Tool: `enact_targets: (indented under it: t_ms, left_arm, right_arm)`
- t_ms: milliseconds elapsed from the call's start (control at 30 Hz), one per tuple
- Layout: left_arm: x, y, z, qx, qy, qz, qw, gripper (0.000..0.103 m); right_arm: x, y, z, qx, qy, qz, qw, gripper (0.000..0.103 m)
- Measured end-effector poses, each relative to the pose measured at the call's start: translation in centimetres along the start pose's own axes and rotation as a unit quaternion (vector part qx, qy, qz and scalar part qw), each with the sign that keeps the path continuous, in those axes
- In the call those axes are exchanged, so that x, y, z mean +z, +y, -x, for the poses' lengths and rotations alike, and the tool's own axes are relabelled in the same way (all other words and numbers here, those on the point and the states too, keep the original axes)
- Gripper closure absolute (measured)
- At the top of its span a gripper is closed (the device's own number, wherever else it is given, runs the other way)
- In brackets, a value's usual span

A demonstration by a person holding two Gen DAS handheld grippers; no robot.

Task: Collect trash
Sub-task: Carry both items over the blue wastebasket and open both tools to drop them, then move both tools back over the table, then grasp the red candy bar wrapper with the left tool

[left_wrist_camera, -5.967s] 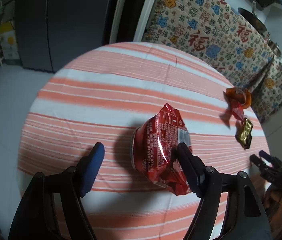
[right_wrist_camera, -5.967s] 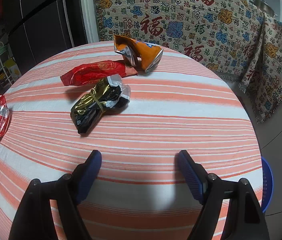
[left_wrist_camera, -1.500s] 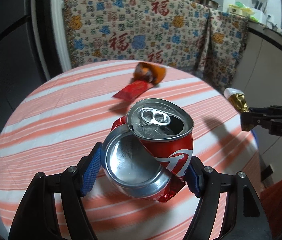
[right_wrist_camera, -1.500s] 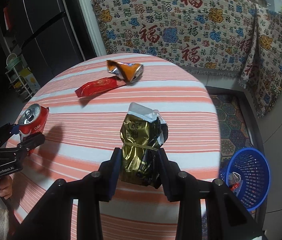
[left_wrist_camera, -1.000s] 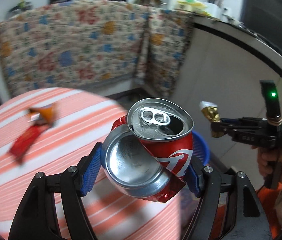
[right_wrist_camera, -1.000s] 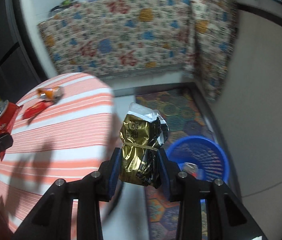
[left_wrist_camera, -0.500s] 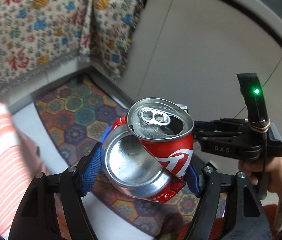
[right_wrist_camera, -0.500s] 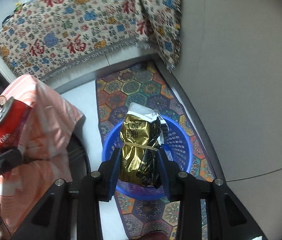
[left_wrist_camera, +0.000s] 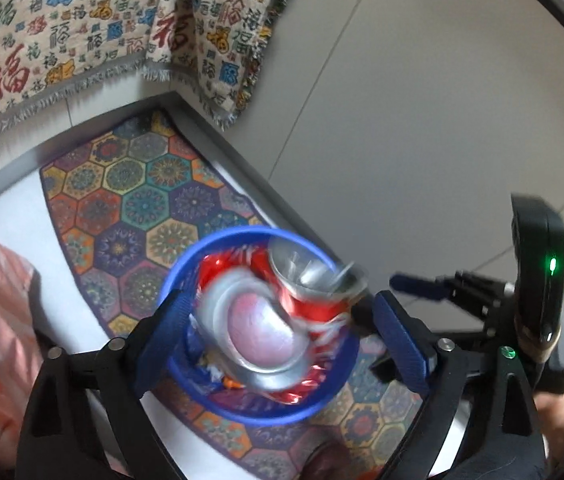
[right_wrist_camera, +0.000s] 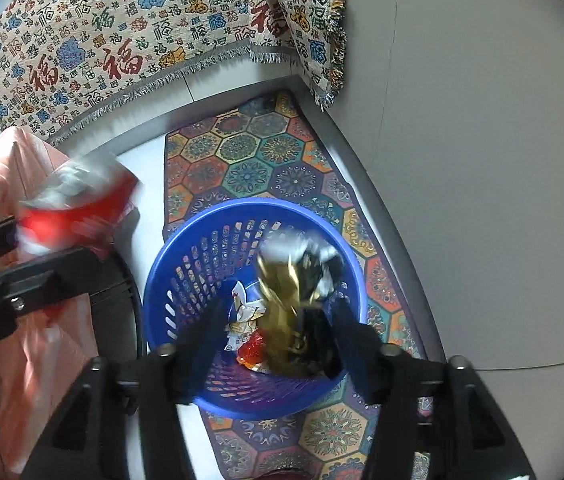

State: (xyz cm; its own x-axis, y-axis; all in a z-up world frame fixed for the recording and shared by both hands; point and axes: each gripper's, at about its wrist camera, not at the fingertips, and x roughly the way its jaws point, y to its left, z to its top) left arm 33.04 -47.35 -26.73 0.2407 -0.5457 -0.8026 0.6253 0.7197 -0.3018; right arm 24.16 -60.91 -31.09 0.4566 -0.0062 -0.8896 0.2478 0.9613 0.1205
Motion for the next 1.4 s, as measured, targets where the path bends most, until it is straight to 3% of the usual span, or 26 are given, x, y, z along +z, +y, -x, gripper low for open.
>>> enact_targets:
  t_ms: [167,300,467,633,700,833,933,1133,1233,1333,1400]
  left_arm:
    - [-0.2,0.2,1.6,0.003,-0.010,0.016,0.9998,0.009]
    - [-1.2,0.4,6.4,0.011,-0.037,0.010,0.9992,0.009]
    - [-6.2,2.0,15.6,0.042,-0.062,-0.013,0.9971,0.006]
    - [-13.1,7.7,22.9,0.124,-0.060,0.014,0.9903,0.006]
    - [-15.4,10.4,24.8,0.161,-0.054,0.029,0.9850,0.006]
    - [-19.0,16.5,28.4,0.246,-0.053,0.061,0.9658,0.006]
    - [-20.3,20.3,29.7,0.275,-0.044,0.086,0.9566,0.006]
    - [-21.2,24.6,30.9,0.285,-0.058,0.104,0.9512,0.000]
    - [-20.7,25.3,30.9,0.280,-0.058,0.102,0.9527,0.000]
    - [-20.1,26.0,30.9,0.273,-0.057,0.093,0.9558,0.000]
    - [-19.5,26.9,30.9,0.266,-0.056,0.085,0.9587,0.000]
  right_arm:
    - [0.0,-0.2,0.5,-0.009,-0.016,0.004,1.000,0.044]
    - [0.3,0.5,3.5,-0.052,-0.070,0.013,0.996,0.044]
    - [1.0,3.8,8.9,-0.058,-0.134,0.025,0.989,0.041]
    - [1.7,10.4,14.0,-0.037,-0.171,0.047,0.983,0.040]
    - [1.4,14.6,15.4,-0.011,-0.172,0.072,0.982,0.039]
    - [-0.4,24.5,16.2,0.087,-0.138,0.117,0.980,0.039]
    - [-2.7,31.4,14.4,0.134,-0.093,0.153,0.975,0.038]
    - [-4.9,40.0,10.1,0.109,-0.060,0.205,0.971,0.036]
    - [-4.3,41.8,9.3,0.078,-0.083,0.224,0.968,0.034]
    - [-3.7,42.6,8.3,0.076,-0.087,0.210,0.971,0.021]
    - [-3.6,42.8,8.0,0.063,-0.092,0.199,0.974,0.020]
